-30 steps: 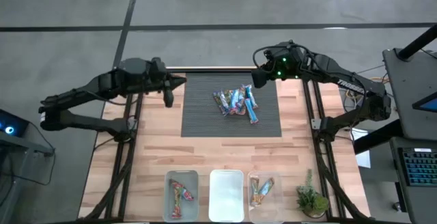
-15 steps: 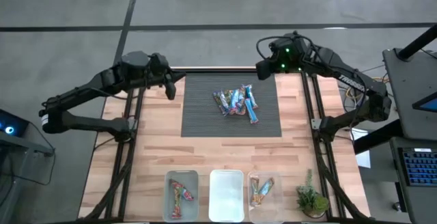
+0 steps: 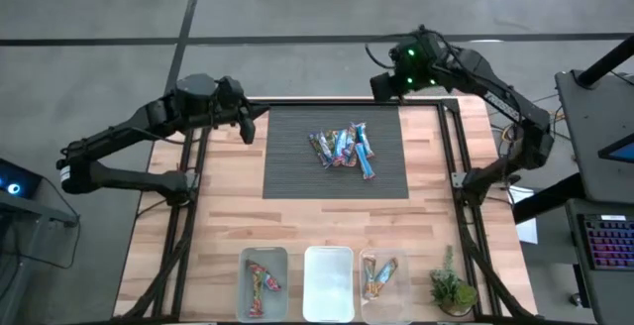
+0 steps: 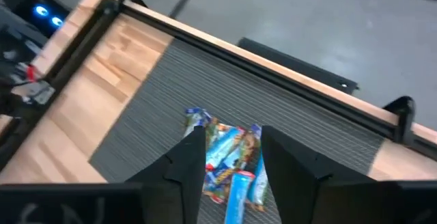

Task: Pick and place Granola Bars by type
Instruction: Put the right yellow granola bar into the transparent bin

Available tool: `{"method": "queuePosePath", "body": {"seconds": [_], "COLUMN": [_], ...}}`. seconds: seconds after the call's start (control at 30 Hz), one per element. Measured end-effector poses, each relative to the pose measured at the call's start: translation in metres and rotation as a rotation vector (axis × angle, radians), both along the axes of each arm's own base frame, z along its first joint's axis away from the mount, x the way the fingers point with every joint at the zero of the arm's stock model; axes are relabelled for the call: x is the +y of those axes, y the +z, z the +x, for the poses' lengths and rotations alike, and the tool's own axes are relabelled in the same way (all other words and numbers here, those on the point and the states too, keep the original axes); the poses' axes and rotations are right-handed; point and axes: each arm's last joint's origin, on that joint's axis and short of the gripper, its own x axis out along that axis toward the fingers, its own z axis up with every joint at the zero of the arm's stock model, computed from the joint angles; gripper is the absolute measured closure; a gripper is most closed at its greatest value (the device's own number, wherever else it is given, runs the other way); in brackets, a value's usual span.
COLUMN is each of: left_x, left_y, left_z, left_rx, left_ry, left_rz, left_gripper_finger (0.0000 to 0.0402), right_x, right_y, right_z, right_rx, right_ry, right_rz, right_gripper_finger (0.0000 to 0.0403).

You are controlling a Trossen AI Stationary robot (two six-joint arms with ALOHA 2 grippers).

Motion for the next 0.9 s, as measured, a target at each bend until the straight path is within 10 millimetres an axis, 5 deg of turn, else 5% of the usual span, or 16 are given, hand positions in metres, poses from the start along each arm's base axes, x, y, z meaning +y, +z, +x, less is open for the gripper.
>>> {"method": "queuePosePath", "body": {"seconds": [0.37,0.9], "left_x": [0.000,0.000], "left_y": [-0.001,-0.006], "left_z": [0.000,-0.001], "left_rx": [0.006,0.056], "left_ry": [0.002,0.005], "left_rz": [-0.005,-0.031], "left_gripper_finger": [0.0401,0.0401], "right_x": [-0.032,-0.040], "right_y": [-0.010,-0.070], "right_z": [0.031,0.045], "right_rx": [0.200,0.379], "right_ry": [0.020,-0.017], "right_rz": [0.091,0.251], "right_gripper_finger": [0.0233,0.0169]}}
